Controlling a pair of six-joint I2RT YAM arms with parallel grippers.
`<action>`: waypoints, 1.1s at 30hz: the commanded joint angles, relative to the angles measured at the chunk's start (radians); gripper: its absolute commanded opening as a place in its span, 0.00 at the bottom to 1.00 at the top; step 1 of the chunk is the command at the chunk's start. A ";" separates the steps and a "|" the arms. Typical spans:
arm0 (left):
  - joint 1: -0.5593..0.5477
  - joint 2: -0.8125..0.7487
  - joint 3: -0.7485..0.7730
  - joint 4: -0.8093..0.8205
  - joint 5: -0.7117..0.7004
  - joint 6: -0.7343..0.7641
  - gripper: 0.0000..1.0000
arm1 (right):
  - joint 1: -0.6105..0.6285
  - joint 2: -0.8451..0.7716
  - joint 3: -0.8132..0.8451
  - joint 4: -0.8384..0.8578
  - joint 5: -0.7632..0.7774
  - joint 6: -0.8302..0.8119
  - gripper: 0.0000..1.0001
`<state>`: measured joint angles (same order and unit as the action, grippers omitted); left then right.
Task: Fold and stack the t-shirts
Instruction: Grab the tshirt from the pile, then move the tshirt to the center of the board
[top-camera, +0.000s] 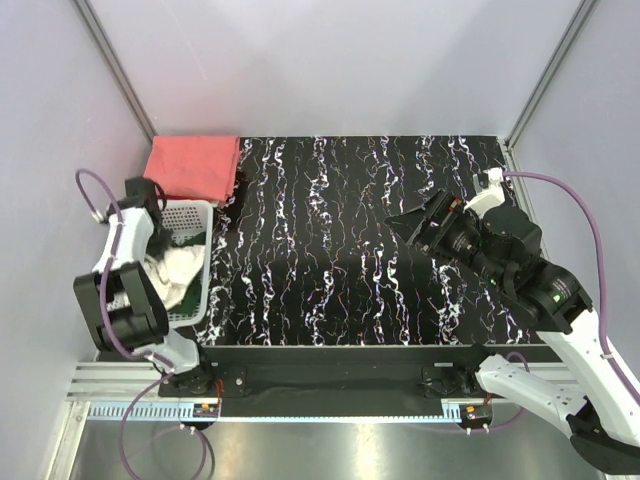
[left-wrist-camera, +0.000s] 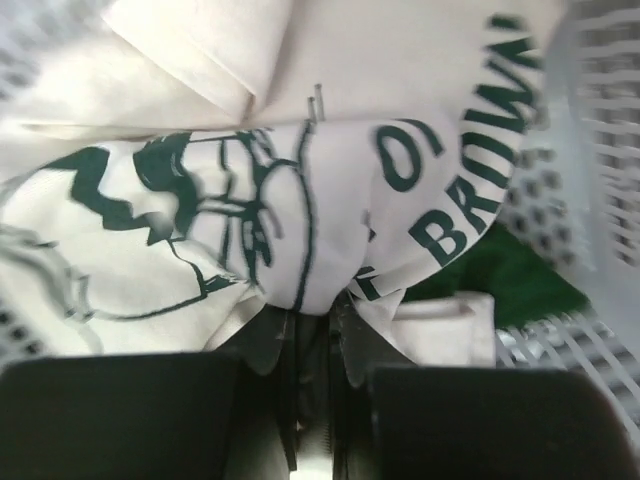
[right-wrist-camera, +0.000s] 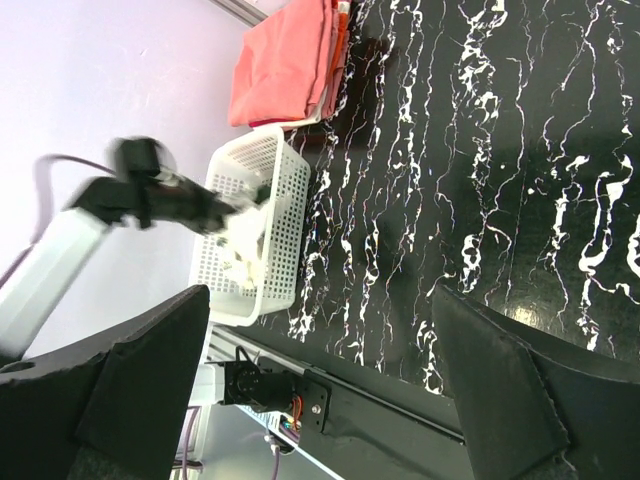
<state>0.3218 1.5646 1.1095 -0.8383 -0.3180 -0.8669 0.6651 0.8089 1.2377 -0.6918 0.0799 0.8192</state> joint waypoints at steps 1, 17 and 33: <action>-0.061 -0.199 0.215 -0.005 -0.199 0.160 0.00 | 0.002 -0.005 -0.006 0.048 0.012 -0.005 1.00; -0.406 -0.497 0.489 0.896 0.681 -0.109 0.00 | 0.002 -0.039 -0.049 0.048 0.119 0.024 1.00; -0.916 -0.083 0.099 0.436 0.445 0.424 0.61 | 0.002 -0.076 -0.196 -0.189 0.336 0.138 1.00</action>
<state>-0.5079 1.5799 1.1362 -0.2695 0.3580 -0.6285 0.6651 0.7063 1.0916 -0.8040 0.3092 0.9035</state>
